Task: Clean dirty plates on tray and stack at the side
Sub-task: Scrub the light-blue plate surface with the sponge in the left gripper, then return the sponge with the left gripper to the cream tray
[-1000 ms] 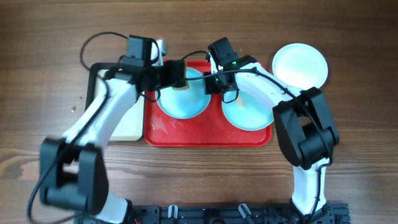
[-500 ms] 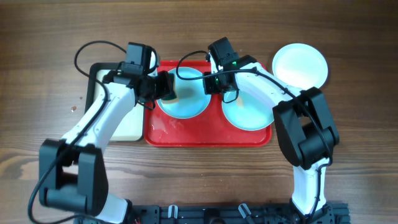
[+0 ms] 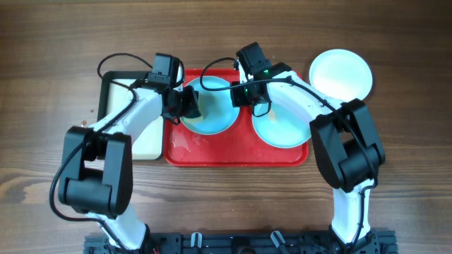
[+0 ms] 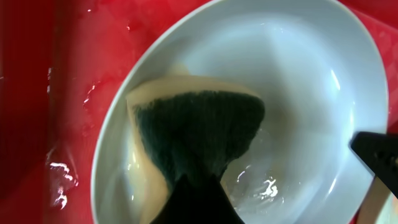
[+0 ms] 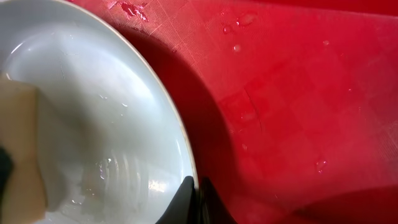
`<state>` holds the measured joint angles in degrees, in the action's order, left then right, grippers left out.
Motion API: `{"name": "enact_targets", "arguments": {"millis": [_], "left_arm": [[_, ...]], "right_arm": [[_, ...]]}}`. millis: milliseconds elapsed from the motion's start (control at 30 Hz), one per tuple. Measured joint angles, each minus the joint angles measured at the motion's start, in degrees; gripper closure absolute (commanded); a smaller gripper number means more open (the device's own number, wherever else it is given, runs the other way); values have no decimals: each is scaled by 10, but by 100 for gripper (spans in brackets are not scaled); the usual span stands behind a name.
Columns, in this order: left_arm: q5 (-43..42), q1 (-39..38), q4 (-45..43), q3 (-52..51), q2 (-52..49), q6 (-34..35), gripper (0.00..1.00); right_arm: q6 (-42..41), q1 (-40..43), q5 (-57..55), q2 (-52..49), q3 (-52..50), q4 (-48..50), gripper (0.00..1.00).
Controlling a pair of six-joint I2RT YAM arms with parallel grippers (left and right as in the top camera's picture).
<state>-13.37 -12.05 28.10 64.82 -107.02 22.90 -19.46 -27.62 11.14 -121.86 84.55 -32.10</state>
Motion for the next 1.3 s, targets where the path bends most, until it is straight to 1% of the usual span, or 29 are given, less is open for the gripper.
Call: {"name": "enact_targets", "arguments": {"millis": [267, 667, 867, 967, 1167, 1300], "left_arm": [[-10, -5, -27, 0, -19, 19, 96], [3, -65, -74, 6, -34, 28, 95], [3, -72, -78, 6, -35, 28, 93], [2, -73, -79, 6, -35, 30, 96], [-52, -73, -85, 6, -38, 30, 96], [-85, -57, -69, 6, -32, 30, 96]], "right_arm": [[2, 0, -1, 0, 0, 2, 96], [2, 1, -5, 0, 0, 2, 96], [2, 1, -5, 0, 0, 2, 96], [2, 1, -5, 0, 0, 2, 96], [2, 1, -5, 0, 0, 2, 96], [2, 0, -2, 0, 0, 2, 96]]}}
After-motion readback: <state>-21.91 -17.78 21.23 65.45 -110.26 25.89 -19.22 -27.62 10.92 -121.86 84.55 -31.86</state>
